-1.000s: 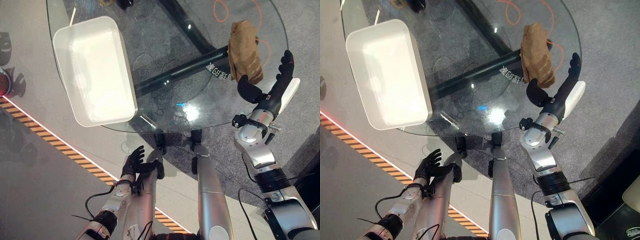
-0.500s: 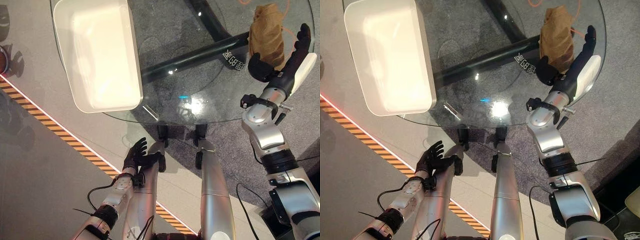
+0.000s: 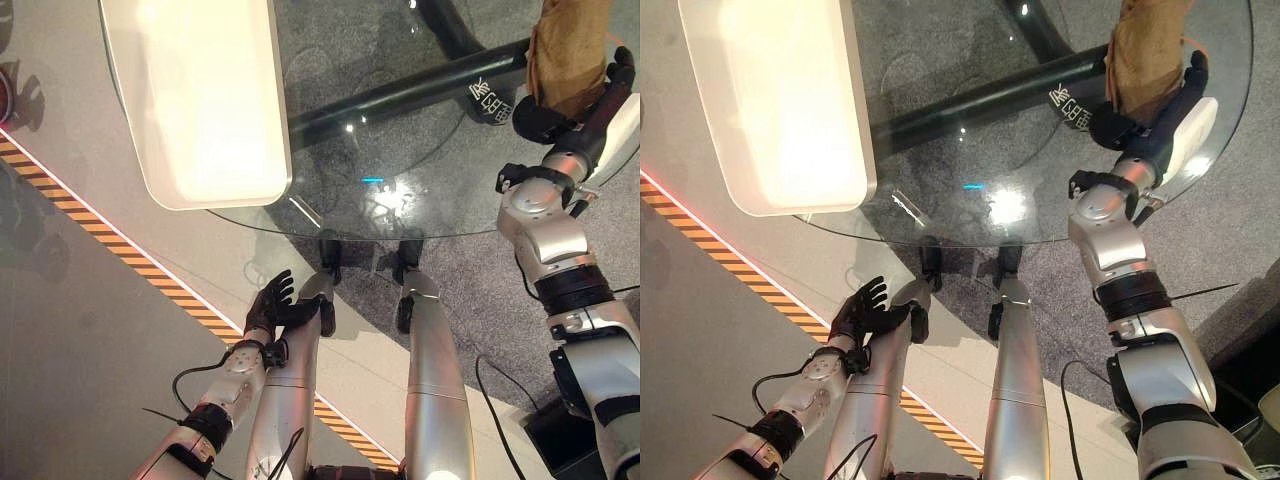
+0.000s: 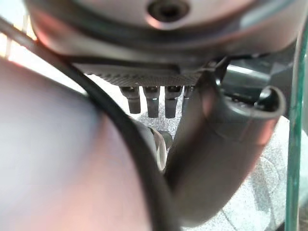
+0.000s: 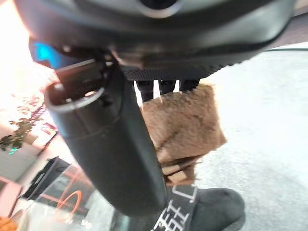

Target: Wipe the table with a cloth and put it in the basket.

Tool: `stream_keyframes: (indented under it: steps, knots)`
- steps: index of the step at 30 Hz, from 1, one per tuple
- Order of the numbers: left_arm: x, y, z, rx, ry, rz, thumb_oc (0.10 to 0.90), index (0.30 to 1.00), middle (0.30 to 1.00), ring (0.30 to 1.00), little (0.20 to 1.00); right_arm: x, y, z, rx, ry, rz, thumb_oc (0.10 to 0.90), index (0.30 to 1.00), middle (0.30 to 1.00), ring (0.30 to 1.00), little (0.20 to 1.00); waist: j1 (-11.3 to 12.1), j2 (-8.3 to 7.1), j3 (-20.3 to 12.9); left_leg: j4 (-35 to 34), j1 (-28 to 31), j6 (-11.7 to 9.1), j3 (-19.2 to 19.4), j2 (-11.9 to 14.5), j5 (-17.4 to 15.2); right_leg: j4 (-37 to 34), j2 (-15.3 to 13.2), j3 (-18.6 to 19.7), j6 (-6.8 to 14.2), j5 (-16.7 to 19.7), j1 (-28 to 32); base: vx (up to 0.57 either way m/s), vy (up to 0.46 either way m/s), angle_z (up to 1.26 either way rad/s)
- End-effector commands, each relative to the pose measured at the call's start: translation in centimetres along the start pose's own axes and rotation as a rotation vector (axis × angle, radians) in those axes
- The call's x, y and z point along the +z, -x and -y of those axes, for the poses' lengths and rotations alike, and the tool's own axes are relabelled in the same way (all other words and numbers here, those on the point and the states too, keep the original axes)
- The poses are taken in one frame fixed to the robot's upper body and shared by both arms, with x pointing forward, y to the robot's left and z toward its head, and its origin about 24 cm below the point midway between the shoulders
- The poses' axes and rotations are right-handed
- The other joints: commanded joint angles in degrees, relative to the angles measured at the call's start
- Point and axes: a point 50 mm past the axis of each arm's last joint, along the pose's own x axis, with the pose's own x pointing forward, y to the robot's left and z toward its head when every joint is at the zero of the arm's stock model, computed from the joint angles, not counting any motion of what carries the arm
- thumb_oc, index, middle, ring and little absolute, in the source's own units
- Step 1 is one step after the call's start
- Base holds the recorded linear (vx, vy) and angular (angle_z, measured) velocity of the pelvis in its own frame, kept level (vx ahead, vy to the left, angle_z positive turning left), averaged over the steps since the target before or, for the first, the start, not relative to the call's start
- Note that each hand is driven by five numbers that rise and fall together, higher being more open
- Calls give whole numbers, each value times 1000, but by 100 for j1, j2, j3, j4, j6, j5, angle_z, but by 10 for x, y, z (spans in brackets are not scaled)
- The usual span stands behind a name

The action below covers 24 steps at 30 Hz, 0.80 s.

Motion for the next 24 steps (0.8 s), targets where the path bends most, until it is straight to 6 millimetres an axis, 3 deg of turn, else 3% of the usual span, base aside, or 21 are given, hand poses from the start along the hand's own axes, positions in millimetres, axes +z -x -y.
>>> stream_keyframes:
  steps: [1, 12, 13, 15, 16, 24]
  knots:
    - [-20, 15, 1, -4, 23, -33, 800, 900, 900, 900, 900, 23, -19, 17, 28, -4, 91, 800, 900, 900, 900, 900, -50, 430, -134, 362, -86, -143, -467, -239, -535, -74, 298, -352, -16, -12, -19, 0, 0, 0]
    - [-16, 15, 0, -10, 38, -13, 800, 900, 900, 900, 900, -1, -25, 11, 200, 48, -79, 800, 900, 900, 900, 900, -4, 460, -134, 311, -147, -188, -452, -222, -484, -99, 287, -399, -32, -9, -83, 0, 0, 0]
    - [-16, 15, -1, -10, 38, -13, 800, 900, 900, 900, 900, -3, -26, 11, 205, 51, -92, 671, 789, 789, 789, 771, 4, 462, -134, 307, -148, -189, -459, -224, -481, -88, 283, -409, -30, -8, -90, 0, 0, 0]
    - [-17, 16, -1, -10, 36, -14, 800, 900, 900, 900, 900, -6, -27, 11, 212, 72, -112, 202, 387, 387, 387, 302, 20, 461, -134, 313, -155, -195, -476, -235, -488, -81, 282, -419, -26, -12, -91, 0, 0, 0]
    - [-17, 16, -1, -10, 36, -14, 800, 900, 900, 900, 900, -6, -29, 12, 212, 80, -120, 100, 300, 300, 300, 200, 30, 460, -134, 304, -147, -194, -476, -235, -486, -88, 282, -429, -27, -13, -84, 0, 0, 0]
    - [-18, 18, -1, -15, 34, -7, 800, 900, 900, 900, 900, -10, -33, 16, 210, 92, -140, 100, 300, 300, 300, 200, 63, 442, -134, 304, -141, -187, -522, -261, -493, -90, 308, -434, -17, -10, -65, 0, 0, 0]
